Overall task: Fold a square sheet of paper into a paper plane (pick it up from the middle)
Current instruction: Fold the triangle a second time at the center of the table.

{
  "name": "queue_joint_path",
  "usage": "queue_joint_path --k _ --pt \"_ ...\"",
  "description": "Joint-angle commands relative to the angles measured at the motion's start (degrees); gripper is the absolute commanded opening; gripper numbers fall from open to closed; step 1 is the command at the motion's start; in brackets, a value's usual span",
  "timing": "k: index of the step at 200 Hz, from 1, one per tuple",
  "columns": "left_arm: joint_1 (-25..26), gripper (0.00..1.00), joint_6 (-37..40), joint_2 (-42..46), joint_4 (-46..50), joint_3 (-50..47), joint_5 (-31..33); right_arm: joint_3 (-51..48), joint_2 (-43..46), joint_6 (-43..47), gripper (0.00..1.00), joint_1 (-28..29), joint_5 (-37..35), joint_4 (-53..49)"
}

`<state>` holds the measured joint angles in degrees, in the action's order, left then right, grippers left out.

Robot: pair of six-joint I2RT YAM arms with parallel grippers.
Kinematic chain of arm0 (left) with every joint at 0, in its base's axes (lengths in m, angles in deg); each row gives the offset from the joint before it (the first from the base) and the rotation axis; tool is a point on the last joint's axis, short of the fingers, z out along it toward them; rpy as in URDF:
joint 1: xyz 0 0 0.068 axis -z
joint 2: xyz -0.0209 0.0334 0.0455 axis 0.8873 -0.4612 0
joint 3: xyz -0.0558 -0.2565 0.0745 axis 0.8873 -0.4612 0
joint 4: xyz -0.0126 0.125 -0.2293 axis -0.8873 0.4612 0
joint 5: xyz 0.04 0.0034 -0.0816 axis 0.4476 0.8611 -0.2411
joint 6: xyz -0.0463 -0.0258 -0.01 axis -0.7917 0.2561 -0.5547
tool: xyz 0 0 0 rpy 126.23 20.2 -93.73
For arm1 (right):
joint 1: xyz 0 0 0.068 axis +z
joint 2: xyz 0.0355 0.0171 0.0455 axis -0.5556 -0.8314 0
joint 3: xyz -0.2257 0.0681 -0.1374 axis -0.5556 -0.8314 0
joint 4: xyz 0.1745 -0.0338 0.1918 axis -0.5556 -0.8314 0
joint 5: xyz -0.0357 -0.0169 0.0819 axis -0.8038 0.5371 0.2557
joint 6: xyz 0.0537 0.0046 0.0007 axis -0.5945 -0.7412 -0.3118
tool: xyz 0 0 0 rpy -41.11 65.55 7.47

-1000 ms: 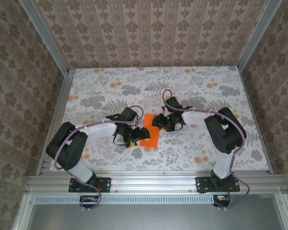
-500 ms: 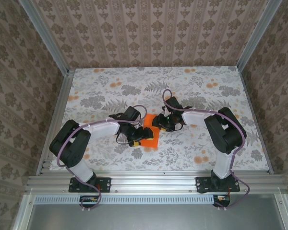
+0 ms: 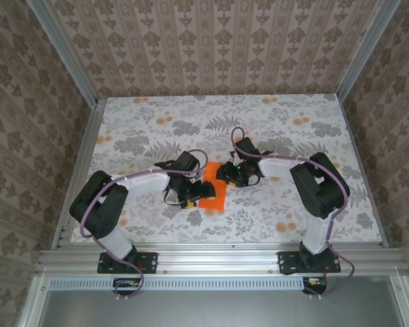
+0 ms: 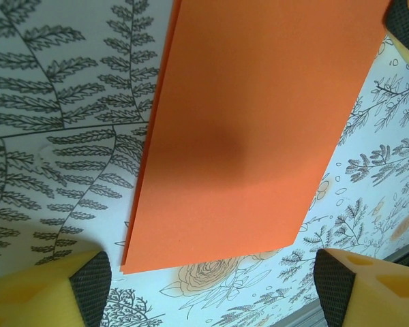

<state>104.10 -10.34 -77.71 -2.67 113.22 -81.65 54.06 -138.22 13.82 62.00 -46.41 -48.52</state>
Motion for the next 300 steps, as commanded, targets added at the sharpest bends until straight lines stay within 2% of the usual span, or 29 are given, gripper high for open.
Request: queue_joint_path --k 1,48,122,219,267,300 --pt "0.4 0.81 1.6 -0.7 1.6 2.0 -0.3 -3.4 -6.3 -0.6 0.51 0.3 -5.4 -4.3" --pt "1.3 0.81 2.6 -2.7 2.2 3.7 -1.4 -3.2 -6.5 -0.6 0.51 0.3 -5.4 -4.3" --pt "1.6 0.83 3.9 -1.2 6.9 4.4 4.1 -3.4 -6.7 -0.6 0.51 0.2 -5.5 -4.1" --pt "2.7 0.82 5.3 -3.8 6.2 5.2 0.1 -3.3 -7.2 -0.7 0.51 0.2 -5.4 -3.9" --pt "2.6 0.81 3.5 -2.9 0.1 4.2 -3.2 -3.4 -7.1 -0.7 0.51 0.2 -5.4 -3.9" --pt "1.6 0.8 -1.1 -1.8 -10.1 0.1 -5.7 -3.4 -7.1 -0.7 0.51 0.2 -5.3 -3.6"
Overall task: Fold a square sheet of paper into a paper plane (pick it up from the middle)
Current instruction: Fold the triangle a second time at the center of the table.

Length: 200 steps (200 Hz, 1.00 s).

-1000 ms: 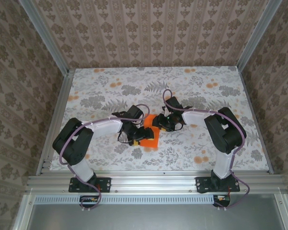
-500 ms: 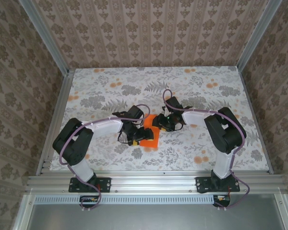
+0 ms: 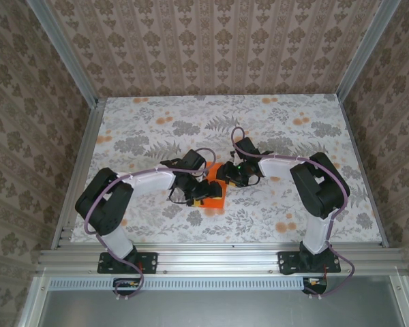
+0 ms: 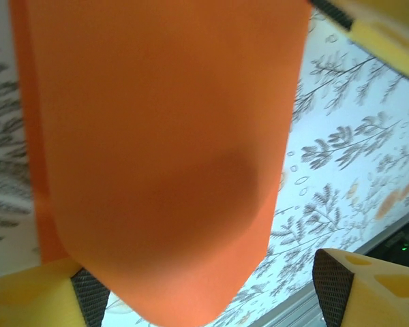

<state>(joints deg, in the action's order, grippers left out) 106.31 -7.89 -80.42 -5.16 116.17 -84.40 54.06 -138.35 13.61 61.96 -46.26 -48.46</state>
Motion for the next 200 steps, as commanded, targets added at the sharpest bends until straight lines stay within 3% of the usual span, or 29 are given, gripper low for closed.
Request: queue_joint_path --k 1,78,125,200 --pt "-0.6 0.8 -3.6 0.9 -8.2 -3.1 -3.0 -3.4 -7.0 -0.5 0.51 0.3 -5.5 -3.7" --pt "-3.4 0.79 -8.4 3.9 -27.9 -11.5 -3.1 -3.3 -7.1 -0.4 0.51 0.3 -5.4 -3.8" --pt "-5.9 0.75 -7.8 5.6 -34.0 -14.3 -5.5 -3.1 -7.0 -0.4 0.51 0.3 -5.4 -4.0" --pt "-7.0 0.63 -1.0 8.9 -28.9 -14.5 -9.7 -3.1 -7.1 -0.3 0.51 0.3 -5.5 -4.0"
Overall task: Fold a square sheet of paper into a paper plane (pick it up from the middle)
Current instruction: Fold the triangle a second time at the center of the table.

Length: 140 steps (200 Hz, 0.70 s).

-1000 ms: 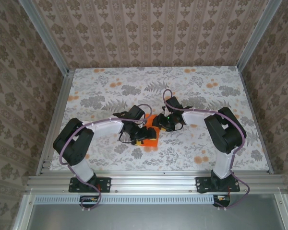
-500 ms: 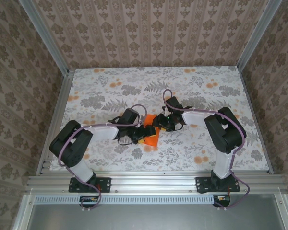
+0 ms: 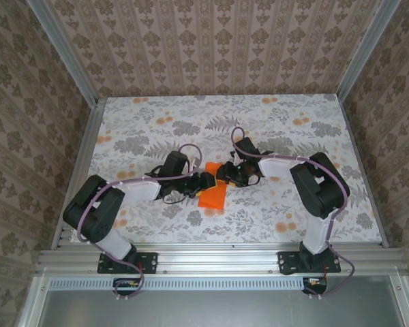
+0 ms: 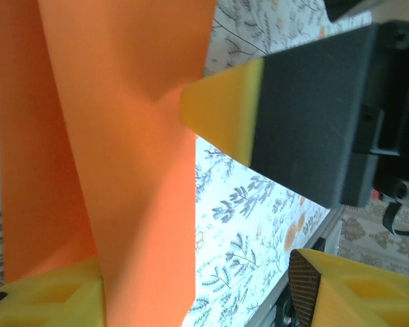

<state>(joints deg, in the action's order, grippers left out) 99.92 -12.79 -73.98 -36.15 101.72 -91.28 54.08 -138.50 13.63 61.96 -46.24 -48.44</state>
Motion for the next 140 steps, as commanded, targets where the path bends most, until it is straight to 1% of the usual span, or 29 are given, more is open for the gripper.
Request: queue_joint_path --k 1,28,51,56,83,105,140 --pt "-0.6 0.62 3.9 2.4 2.2 0.0 -2.8 -3.1 -7.0 -0.4 0.51 0.3 -5.5 -4.0" --pt "-0.3 0.54 4.0 0.8 5.5 0.6 -2.1 -3.2 -6.8 -0.4 0.51 0.3 -5.3 -3.8" --pt "-0.3 0.4 4.0 -1.2 9.0 1.4 -1.1 -3.3 -5.5 -0.4 0.51 0.3 -4.8 -3.4" --pt "-0.3 0.38 4.1 -1.5 9.6 1.6 0.9 -3.2 -5.1 -0.4 0.51 0.3 -4.6 -3.2" --pt "-0.1 0.24 4.9 -2.9 12.5 2.9 3.1 -2.9 -2.1 0.3 0.51 0.3 -2.8 -1.5" --pt "0.0 0.16 6.0 -3.3 15.6 4.3 5.5 -2.7 0.9 1.0 0.51 0.3 -2.1 0.0" --pt "0.2 0.09 7.0 -4.0 20.1 5.7 9.0 -5.2 6.1 2.0 0.5 0.5 -1.2 2.8"
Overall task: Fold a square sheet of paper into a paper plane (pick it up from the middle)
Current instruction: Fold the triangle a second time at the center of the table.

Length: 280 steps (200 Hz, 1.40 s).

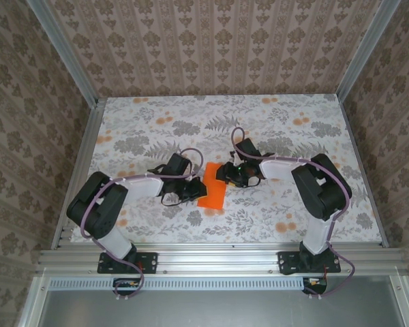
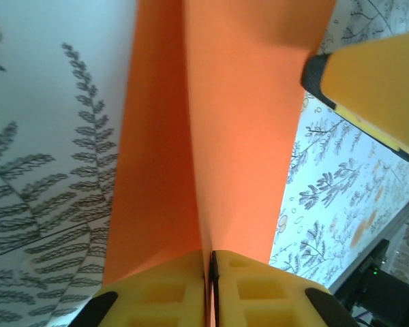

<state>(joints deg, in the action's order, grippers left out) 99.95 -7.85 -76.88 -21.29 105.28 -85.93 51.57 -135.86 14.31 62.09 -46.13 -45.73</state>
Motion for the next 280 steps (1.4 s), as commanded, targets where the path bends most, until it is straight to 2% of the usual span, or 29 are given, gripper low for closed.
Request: queue_joint_path --k 1,66,108,124,150,171,217,244,264,280 --pt "0.2 0.09 2.1 -1.1 5.3 2.2 3.7 -2.7 3.6 1.4 0.49 0.4 -1.3 0.1" --pt "0.6 0.08 2.5 -1.8 8.0 3.8 5.5 -4.2 3.1 2.2 0.27 2.9 0.9 0.6" --pt "0.8 0.09 2.0 -1.4 8.7 4.3 6.1 -2.7 0.2 2.3 0.23 3.3 1.3 0.2" --pt "0.8 0.14 1.8 -1.0 8.6 4.1 5.7 -2.2 -1.0 2.4 0.22 3.3 0.9 -0.5" --pt "0.9 0.34 0.8 0.8 7.6 3.3 3.9 -1.5 -2.9 2.2 0.22 3.3 0.1 -1.8" --pt "0.9 0.39 0.7 3.0 8.2 2.9 3.3 -1.4 -3.7 2.0 0.21 3.3 -0.7 -2.7" --pt "0.9 0.38 1.8 5.8 14.0 4.0 5.3 -0.3 -4.5 2.7 0.21 3.3 -2.5 -5.2" --pt "0.9 0.32 2.7 5.4 17.7 5.7 7.2 0.1 -4.7 2.9 0.21 3.3 -2.8 -5.6" --pt "0.9 0.3 1.8 5.1 14.7 5.7 4.9 0.2 -4.9 2.9 0.21 3.3 -2.9 -5.9" --pt "0.9 0.31 -0.6 4.7 8.8 5.2 1.3 0.3 -5.1 2.9 0.21 3.3 -2.9 -6.0"
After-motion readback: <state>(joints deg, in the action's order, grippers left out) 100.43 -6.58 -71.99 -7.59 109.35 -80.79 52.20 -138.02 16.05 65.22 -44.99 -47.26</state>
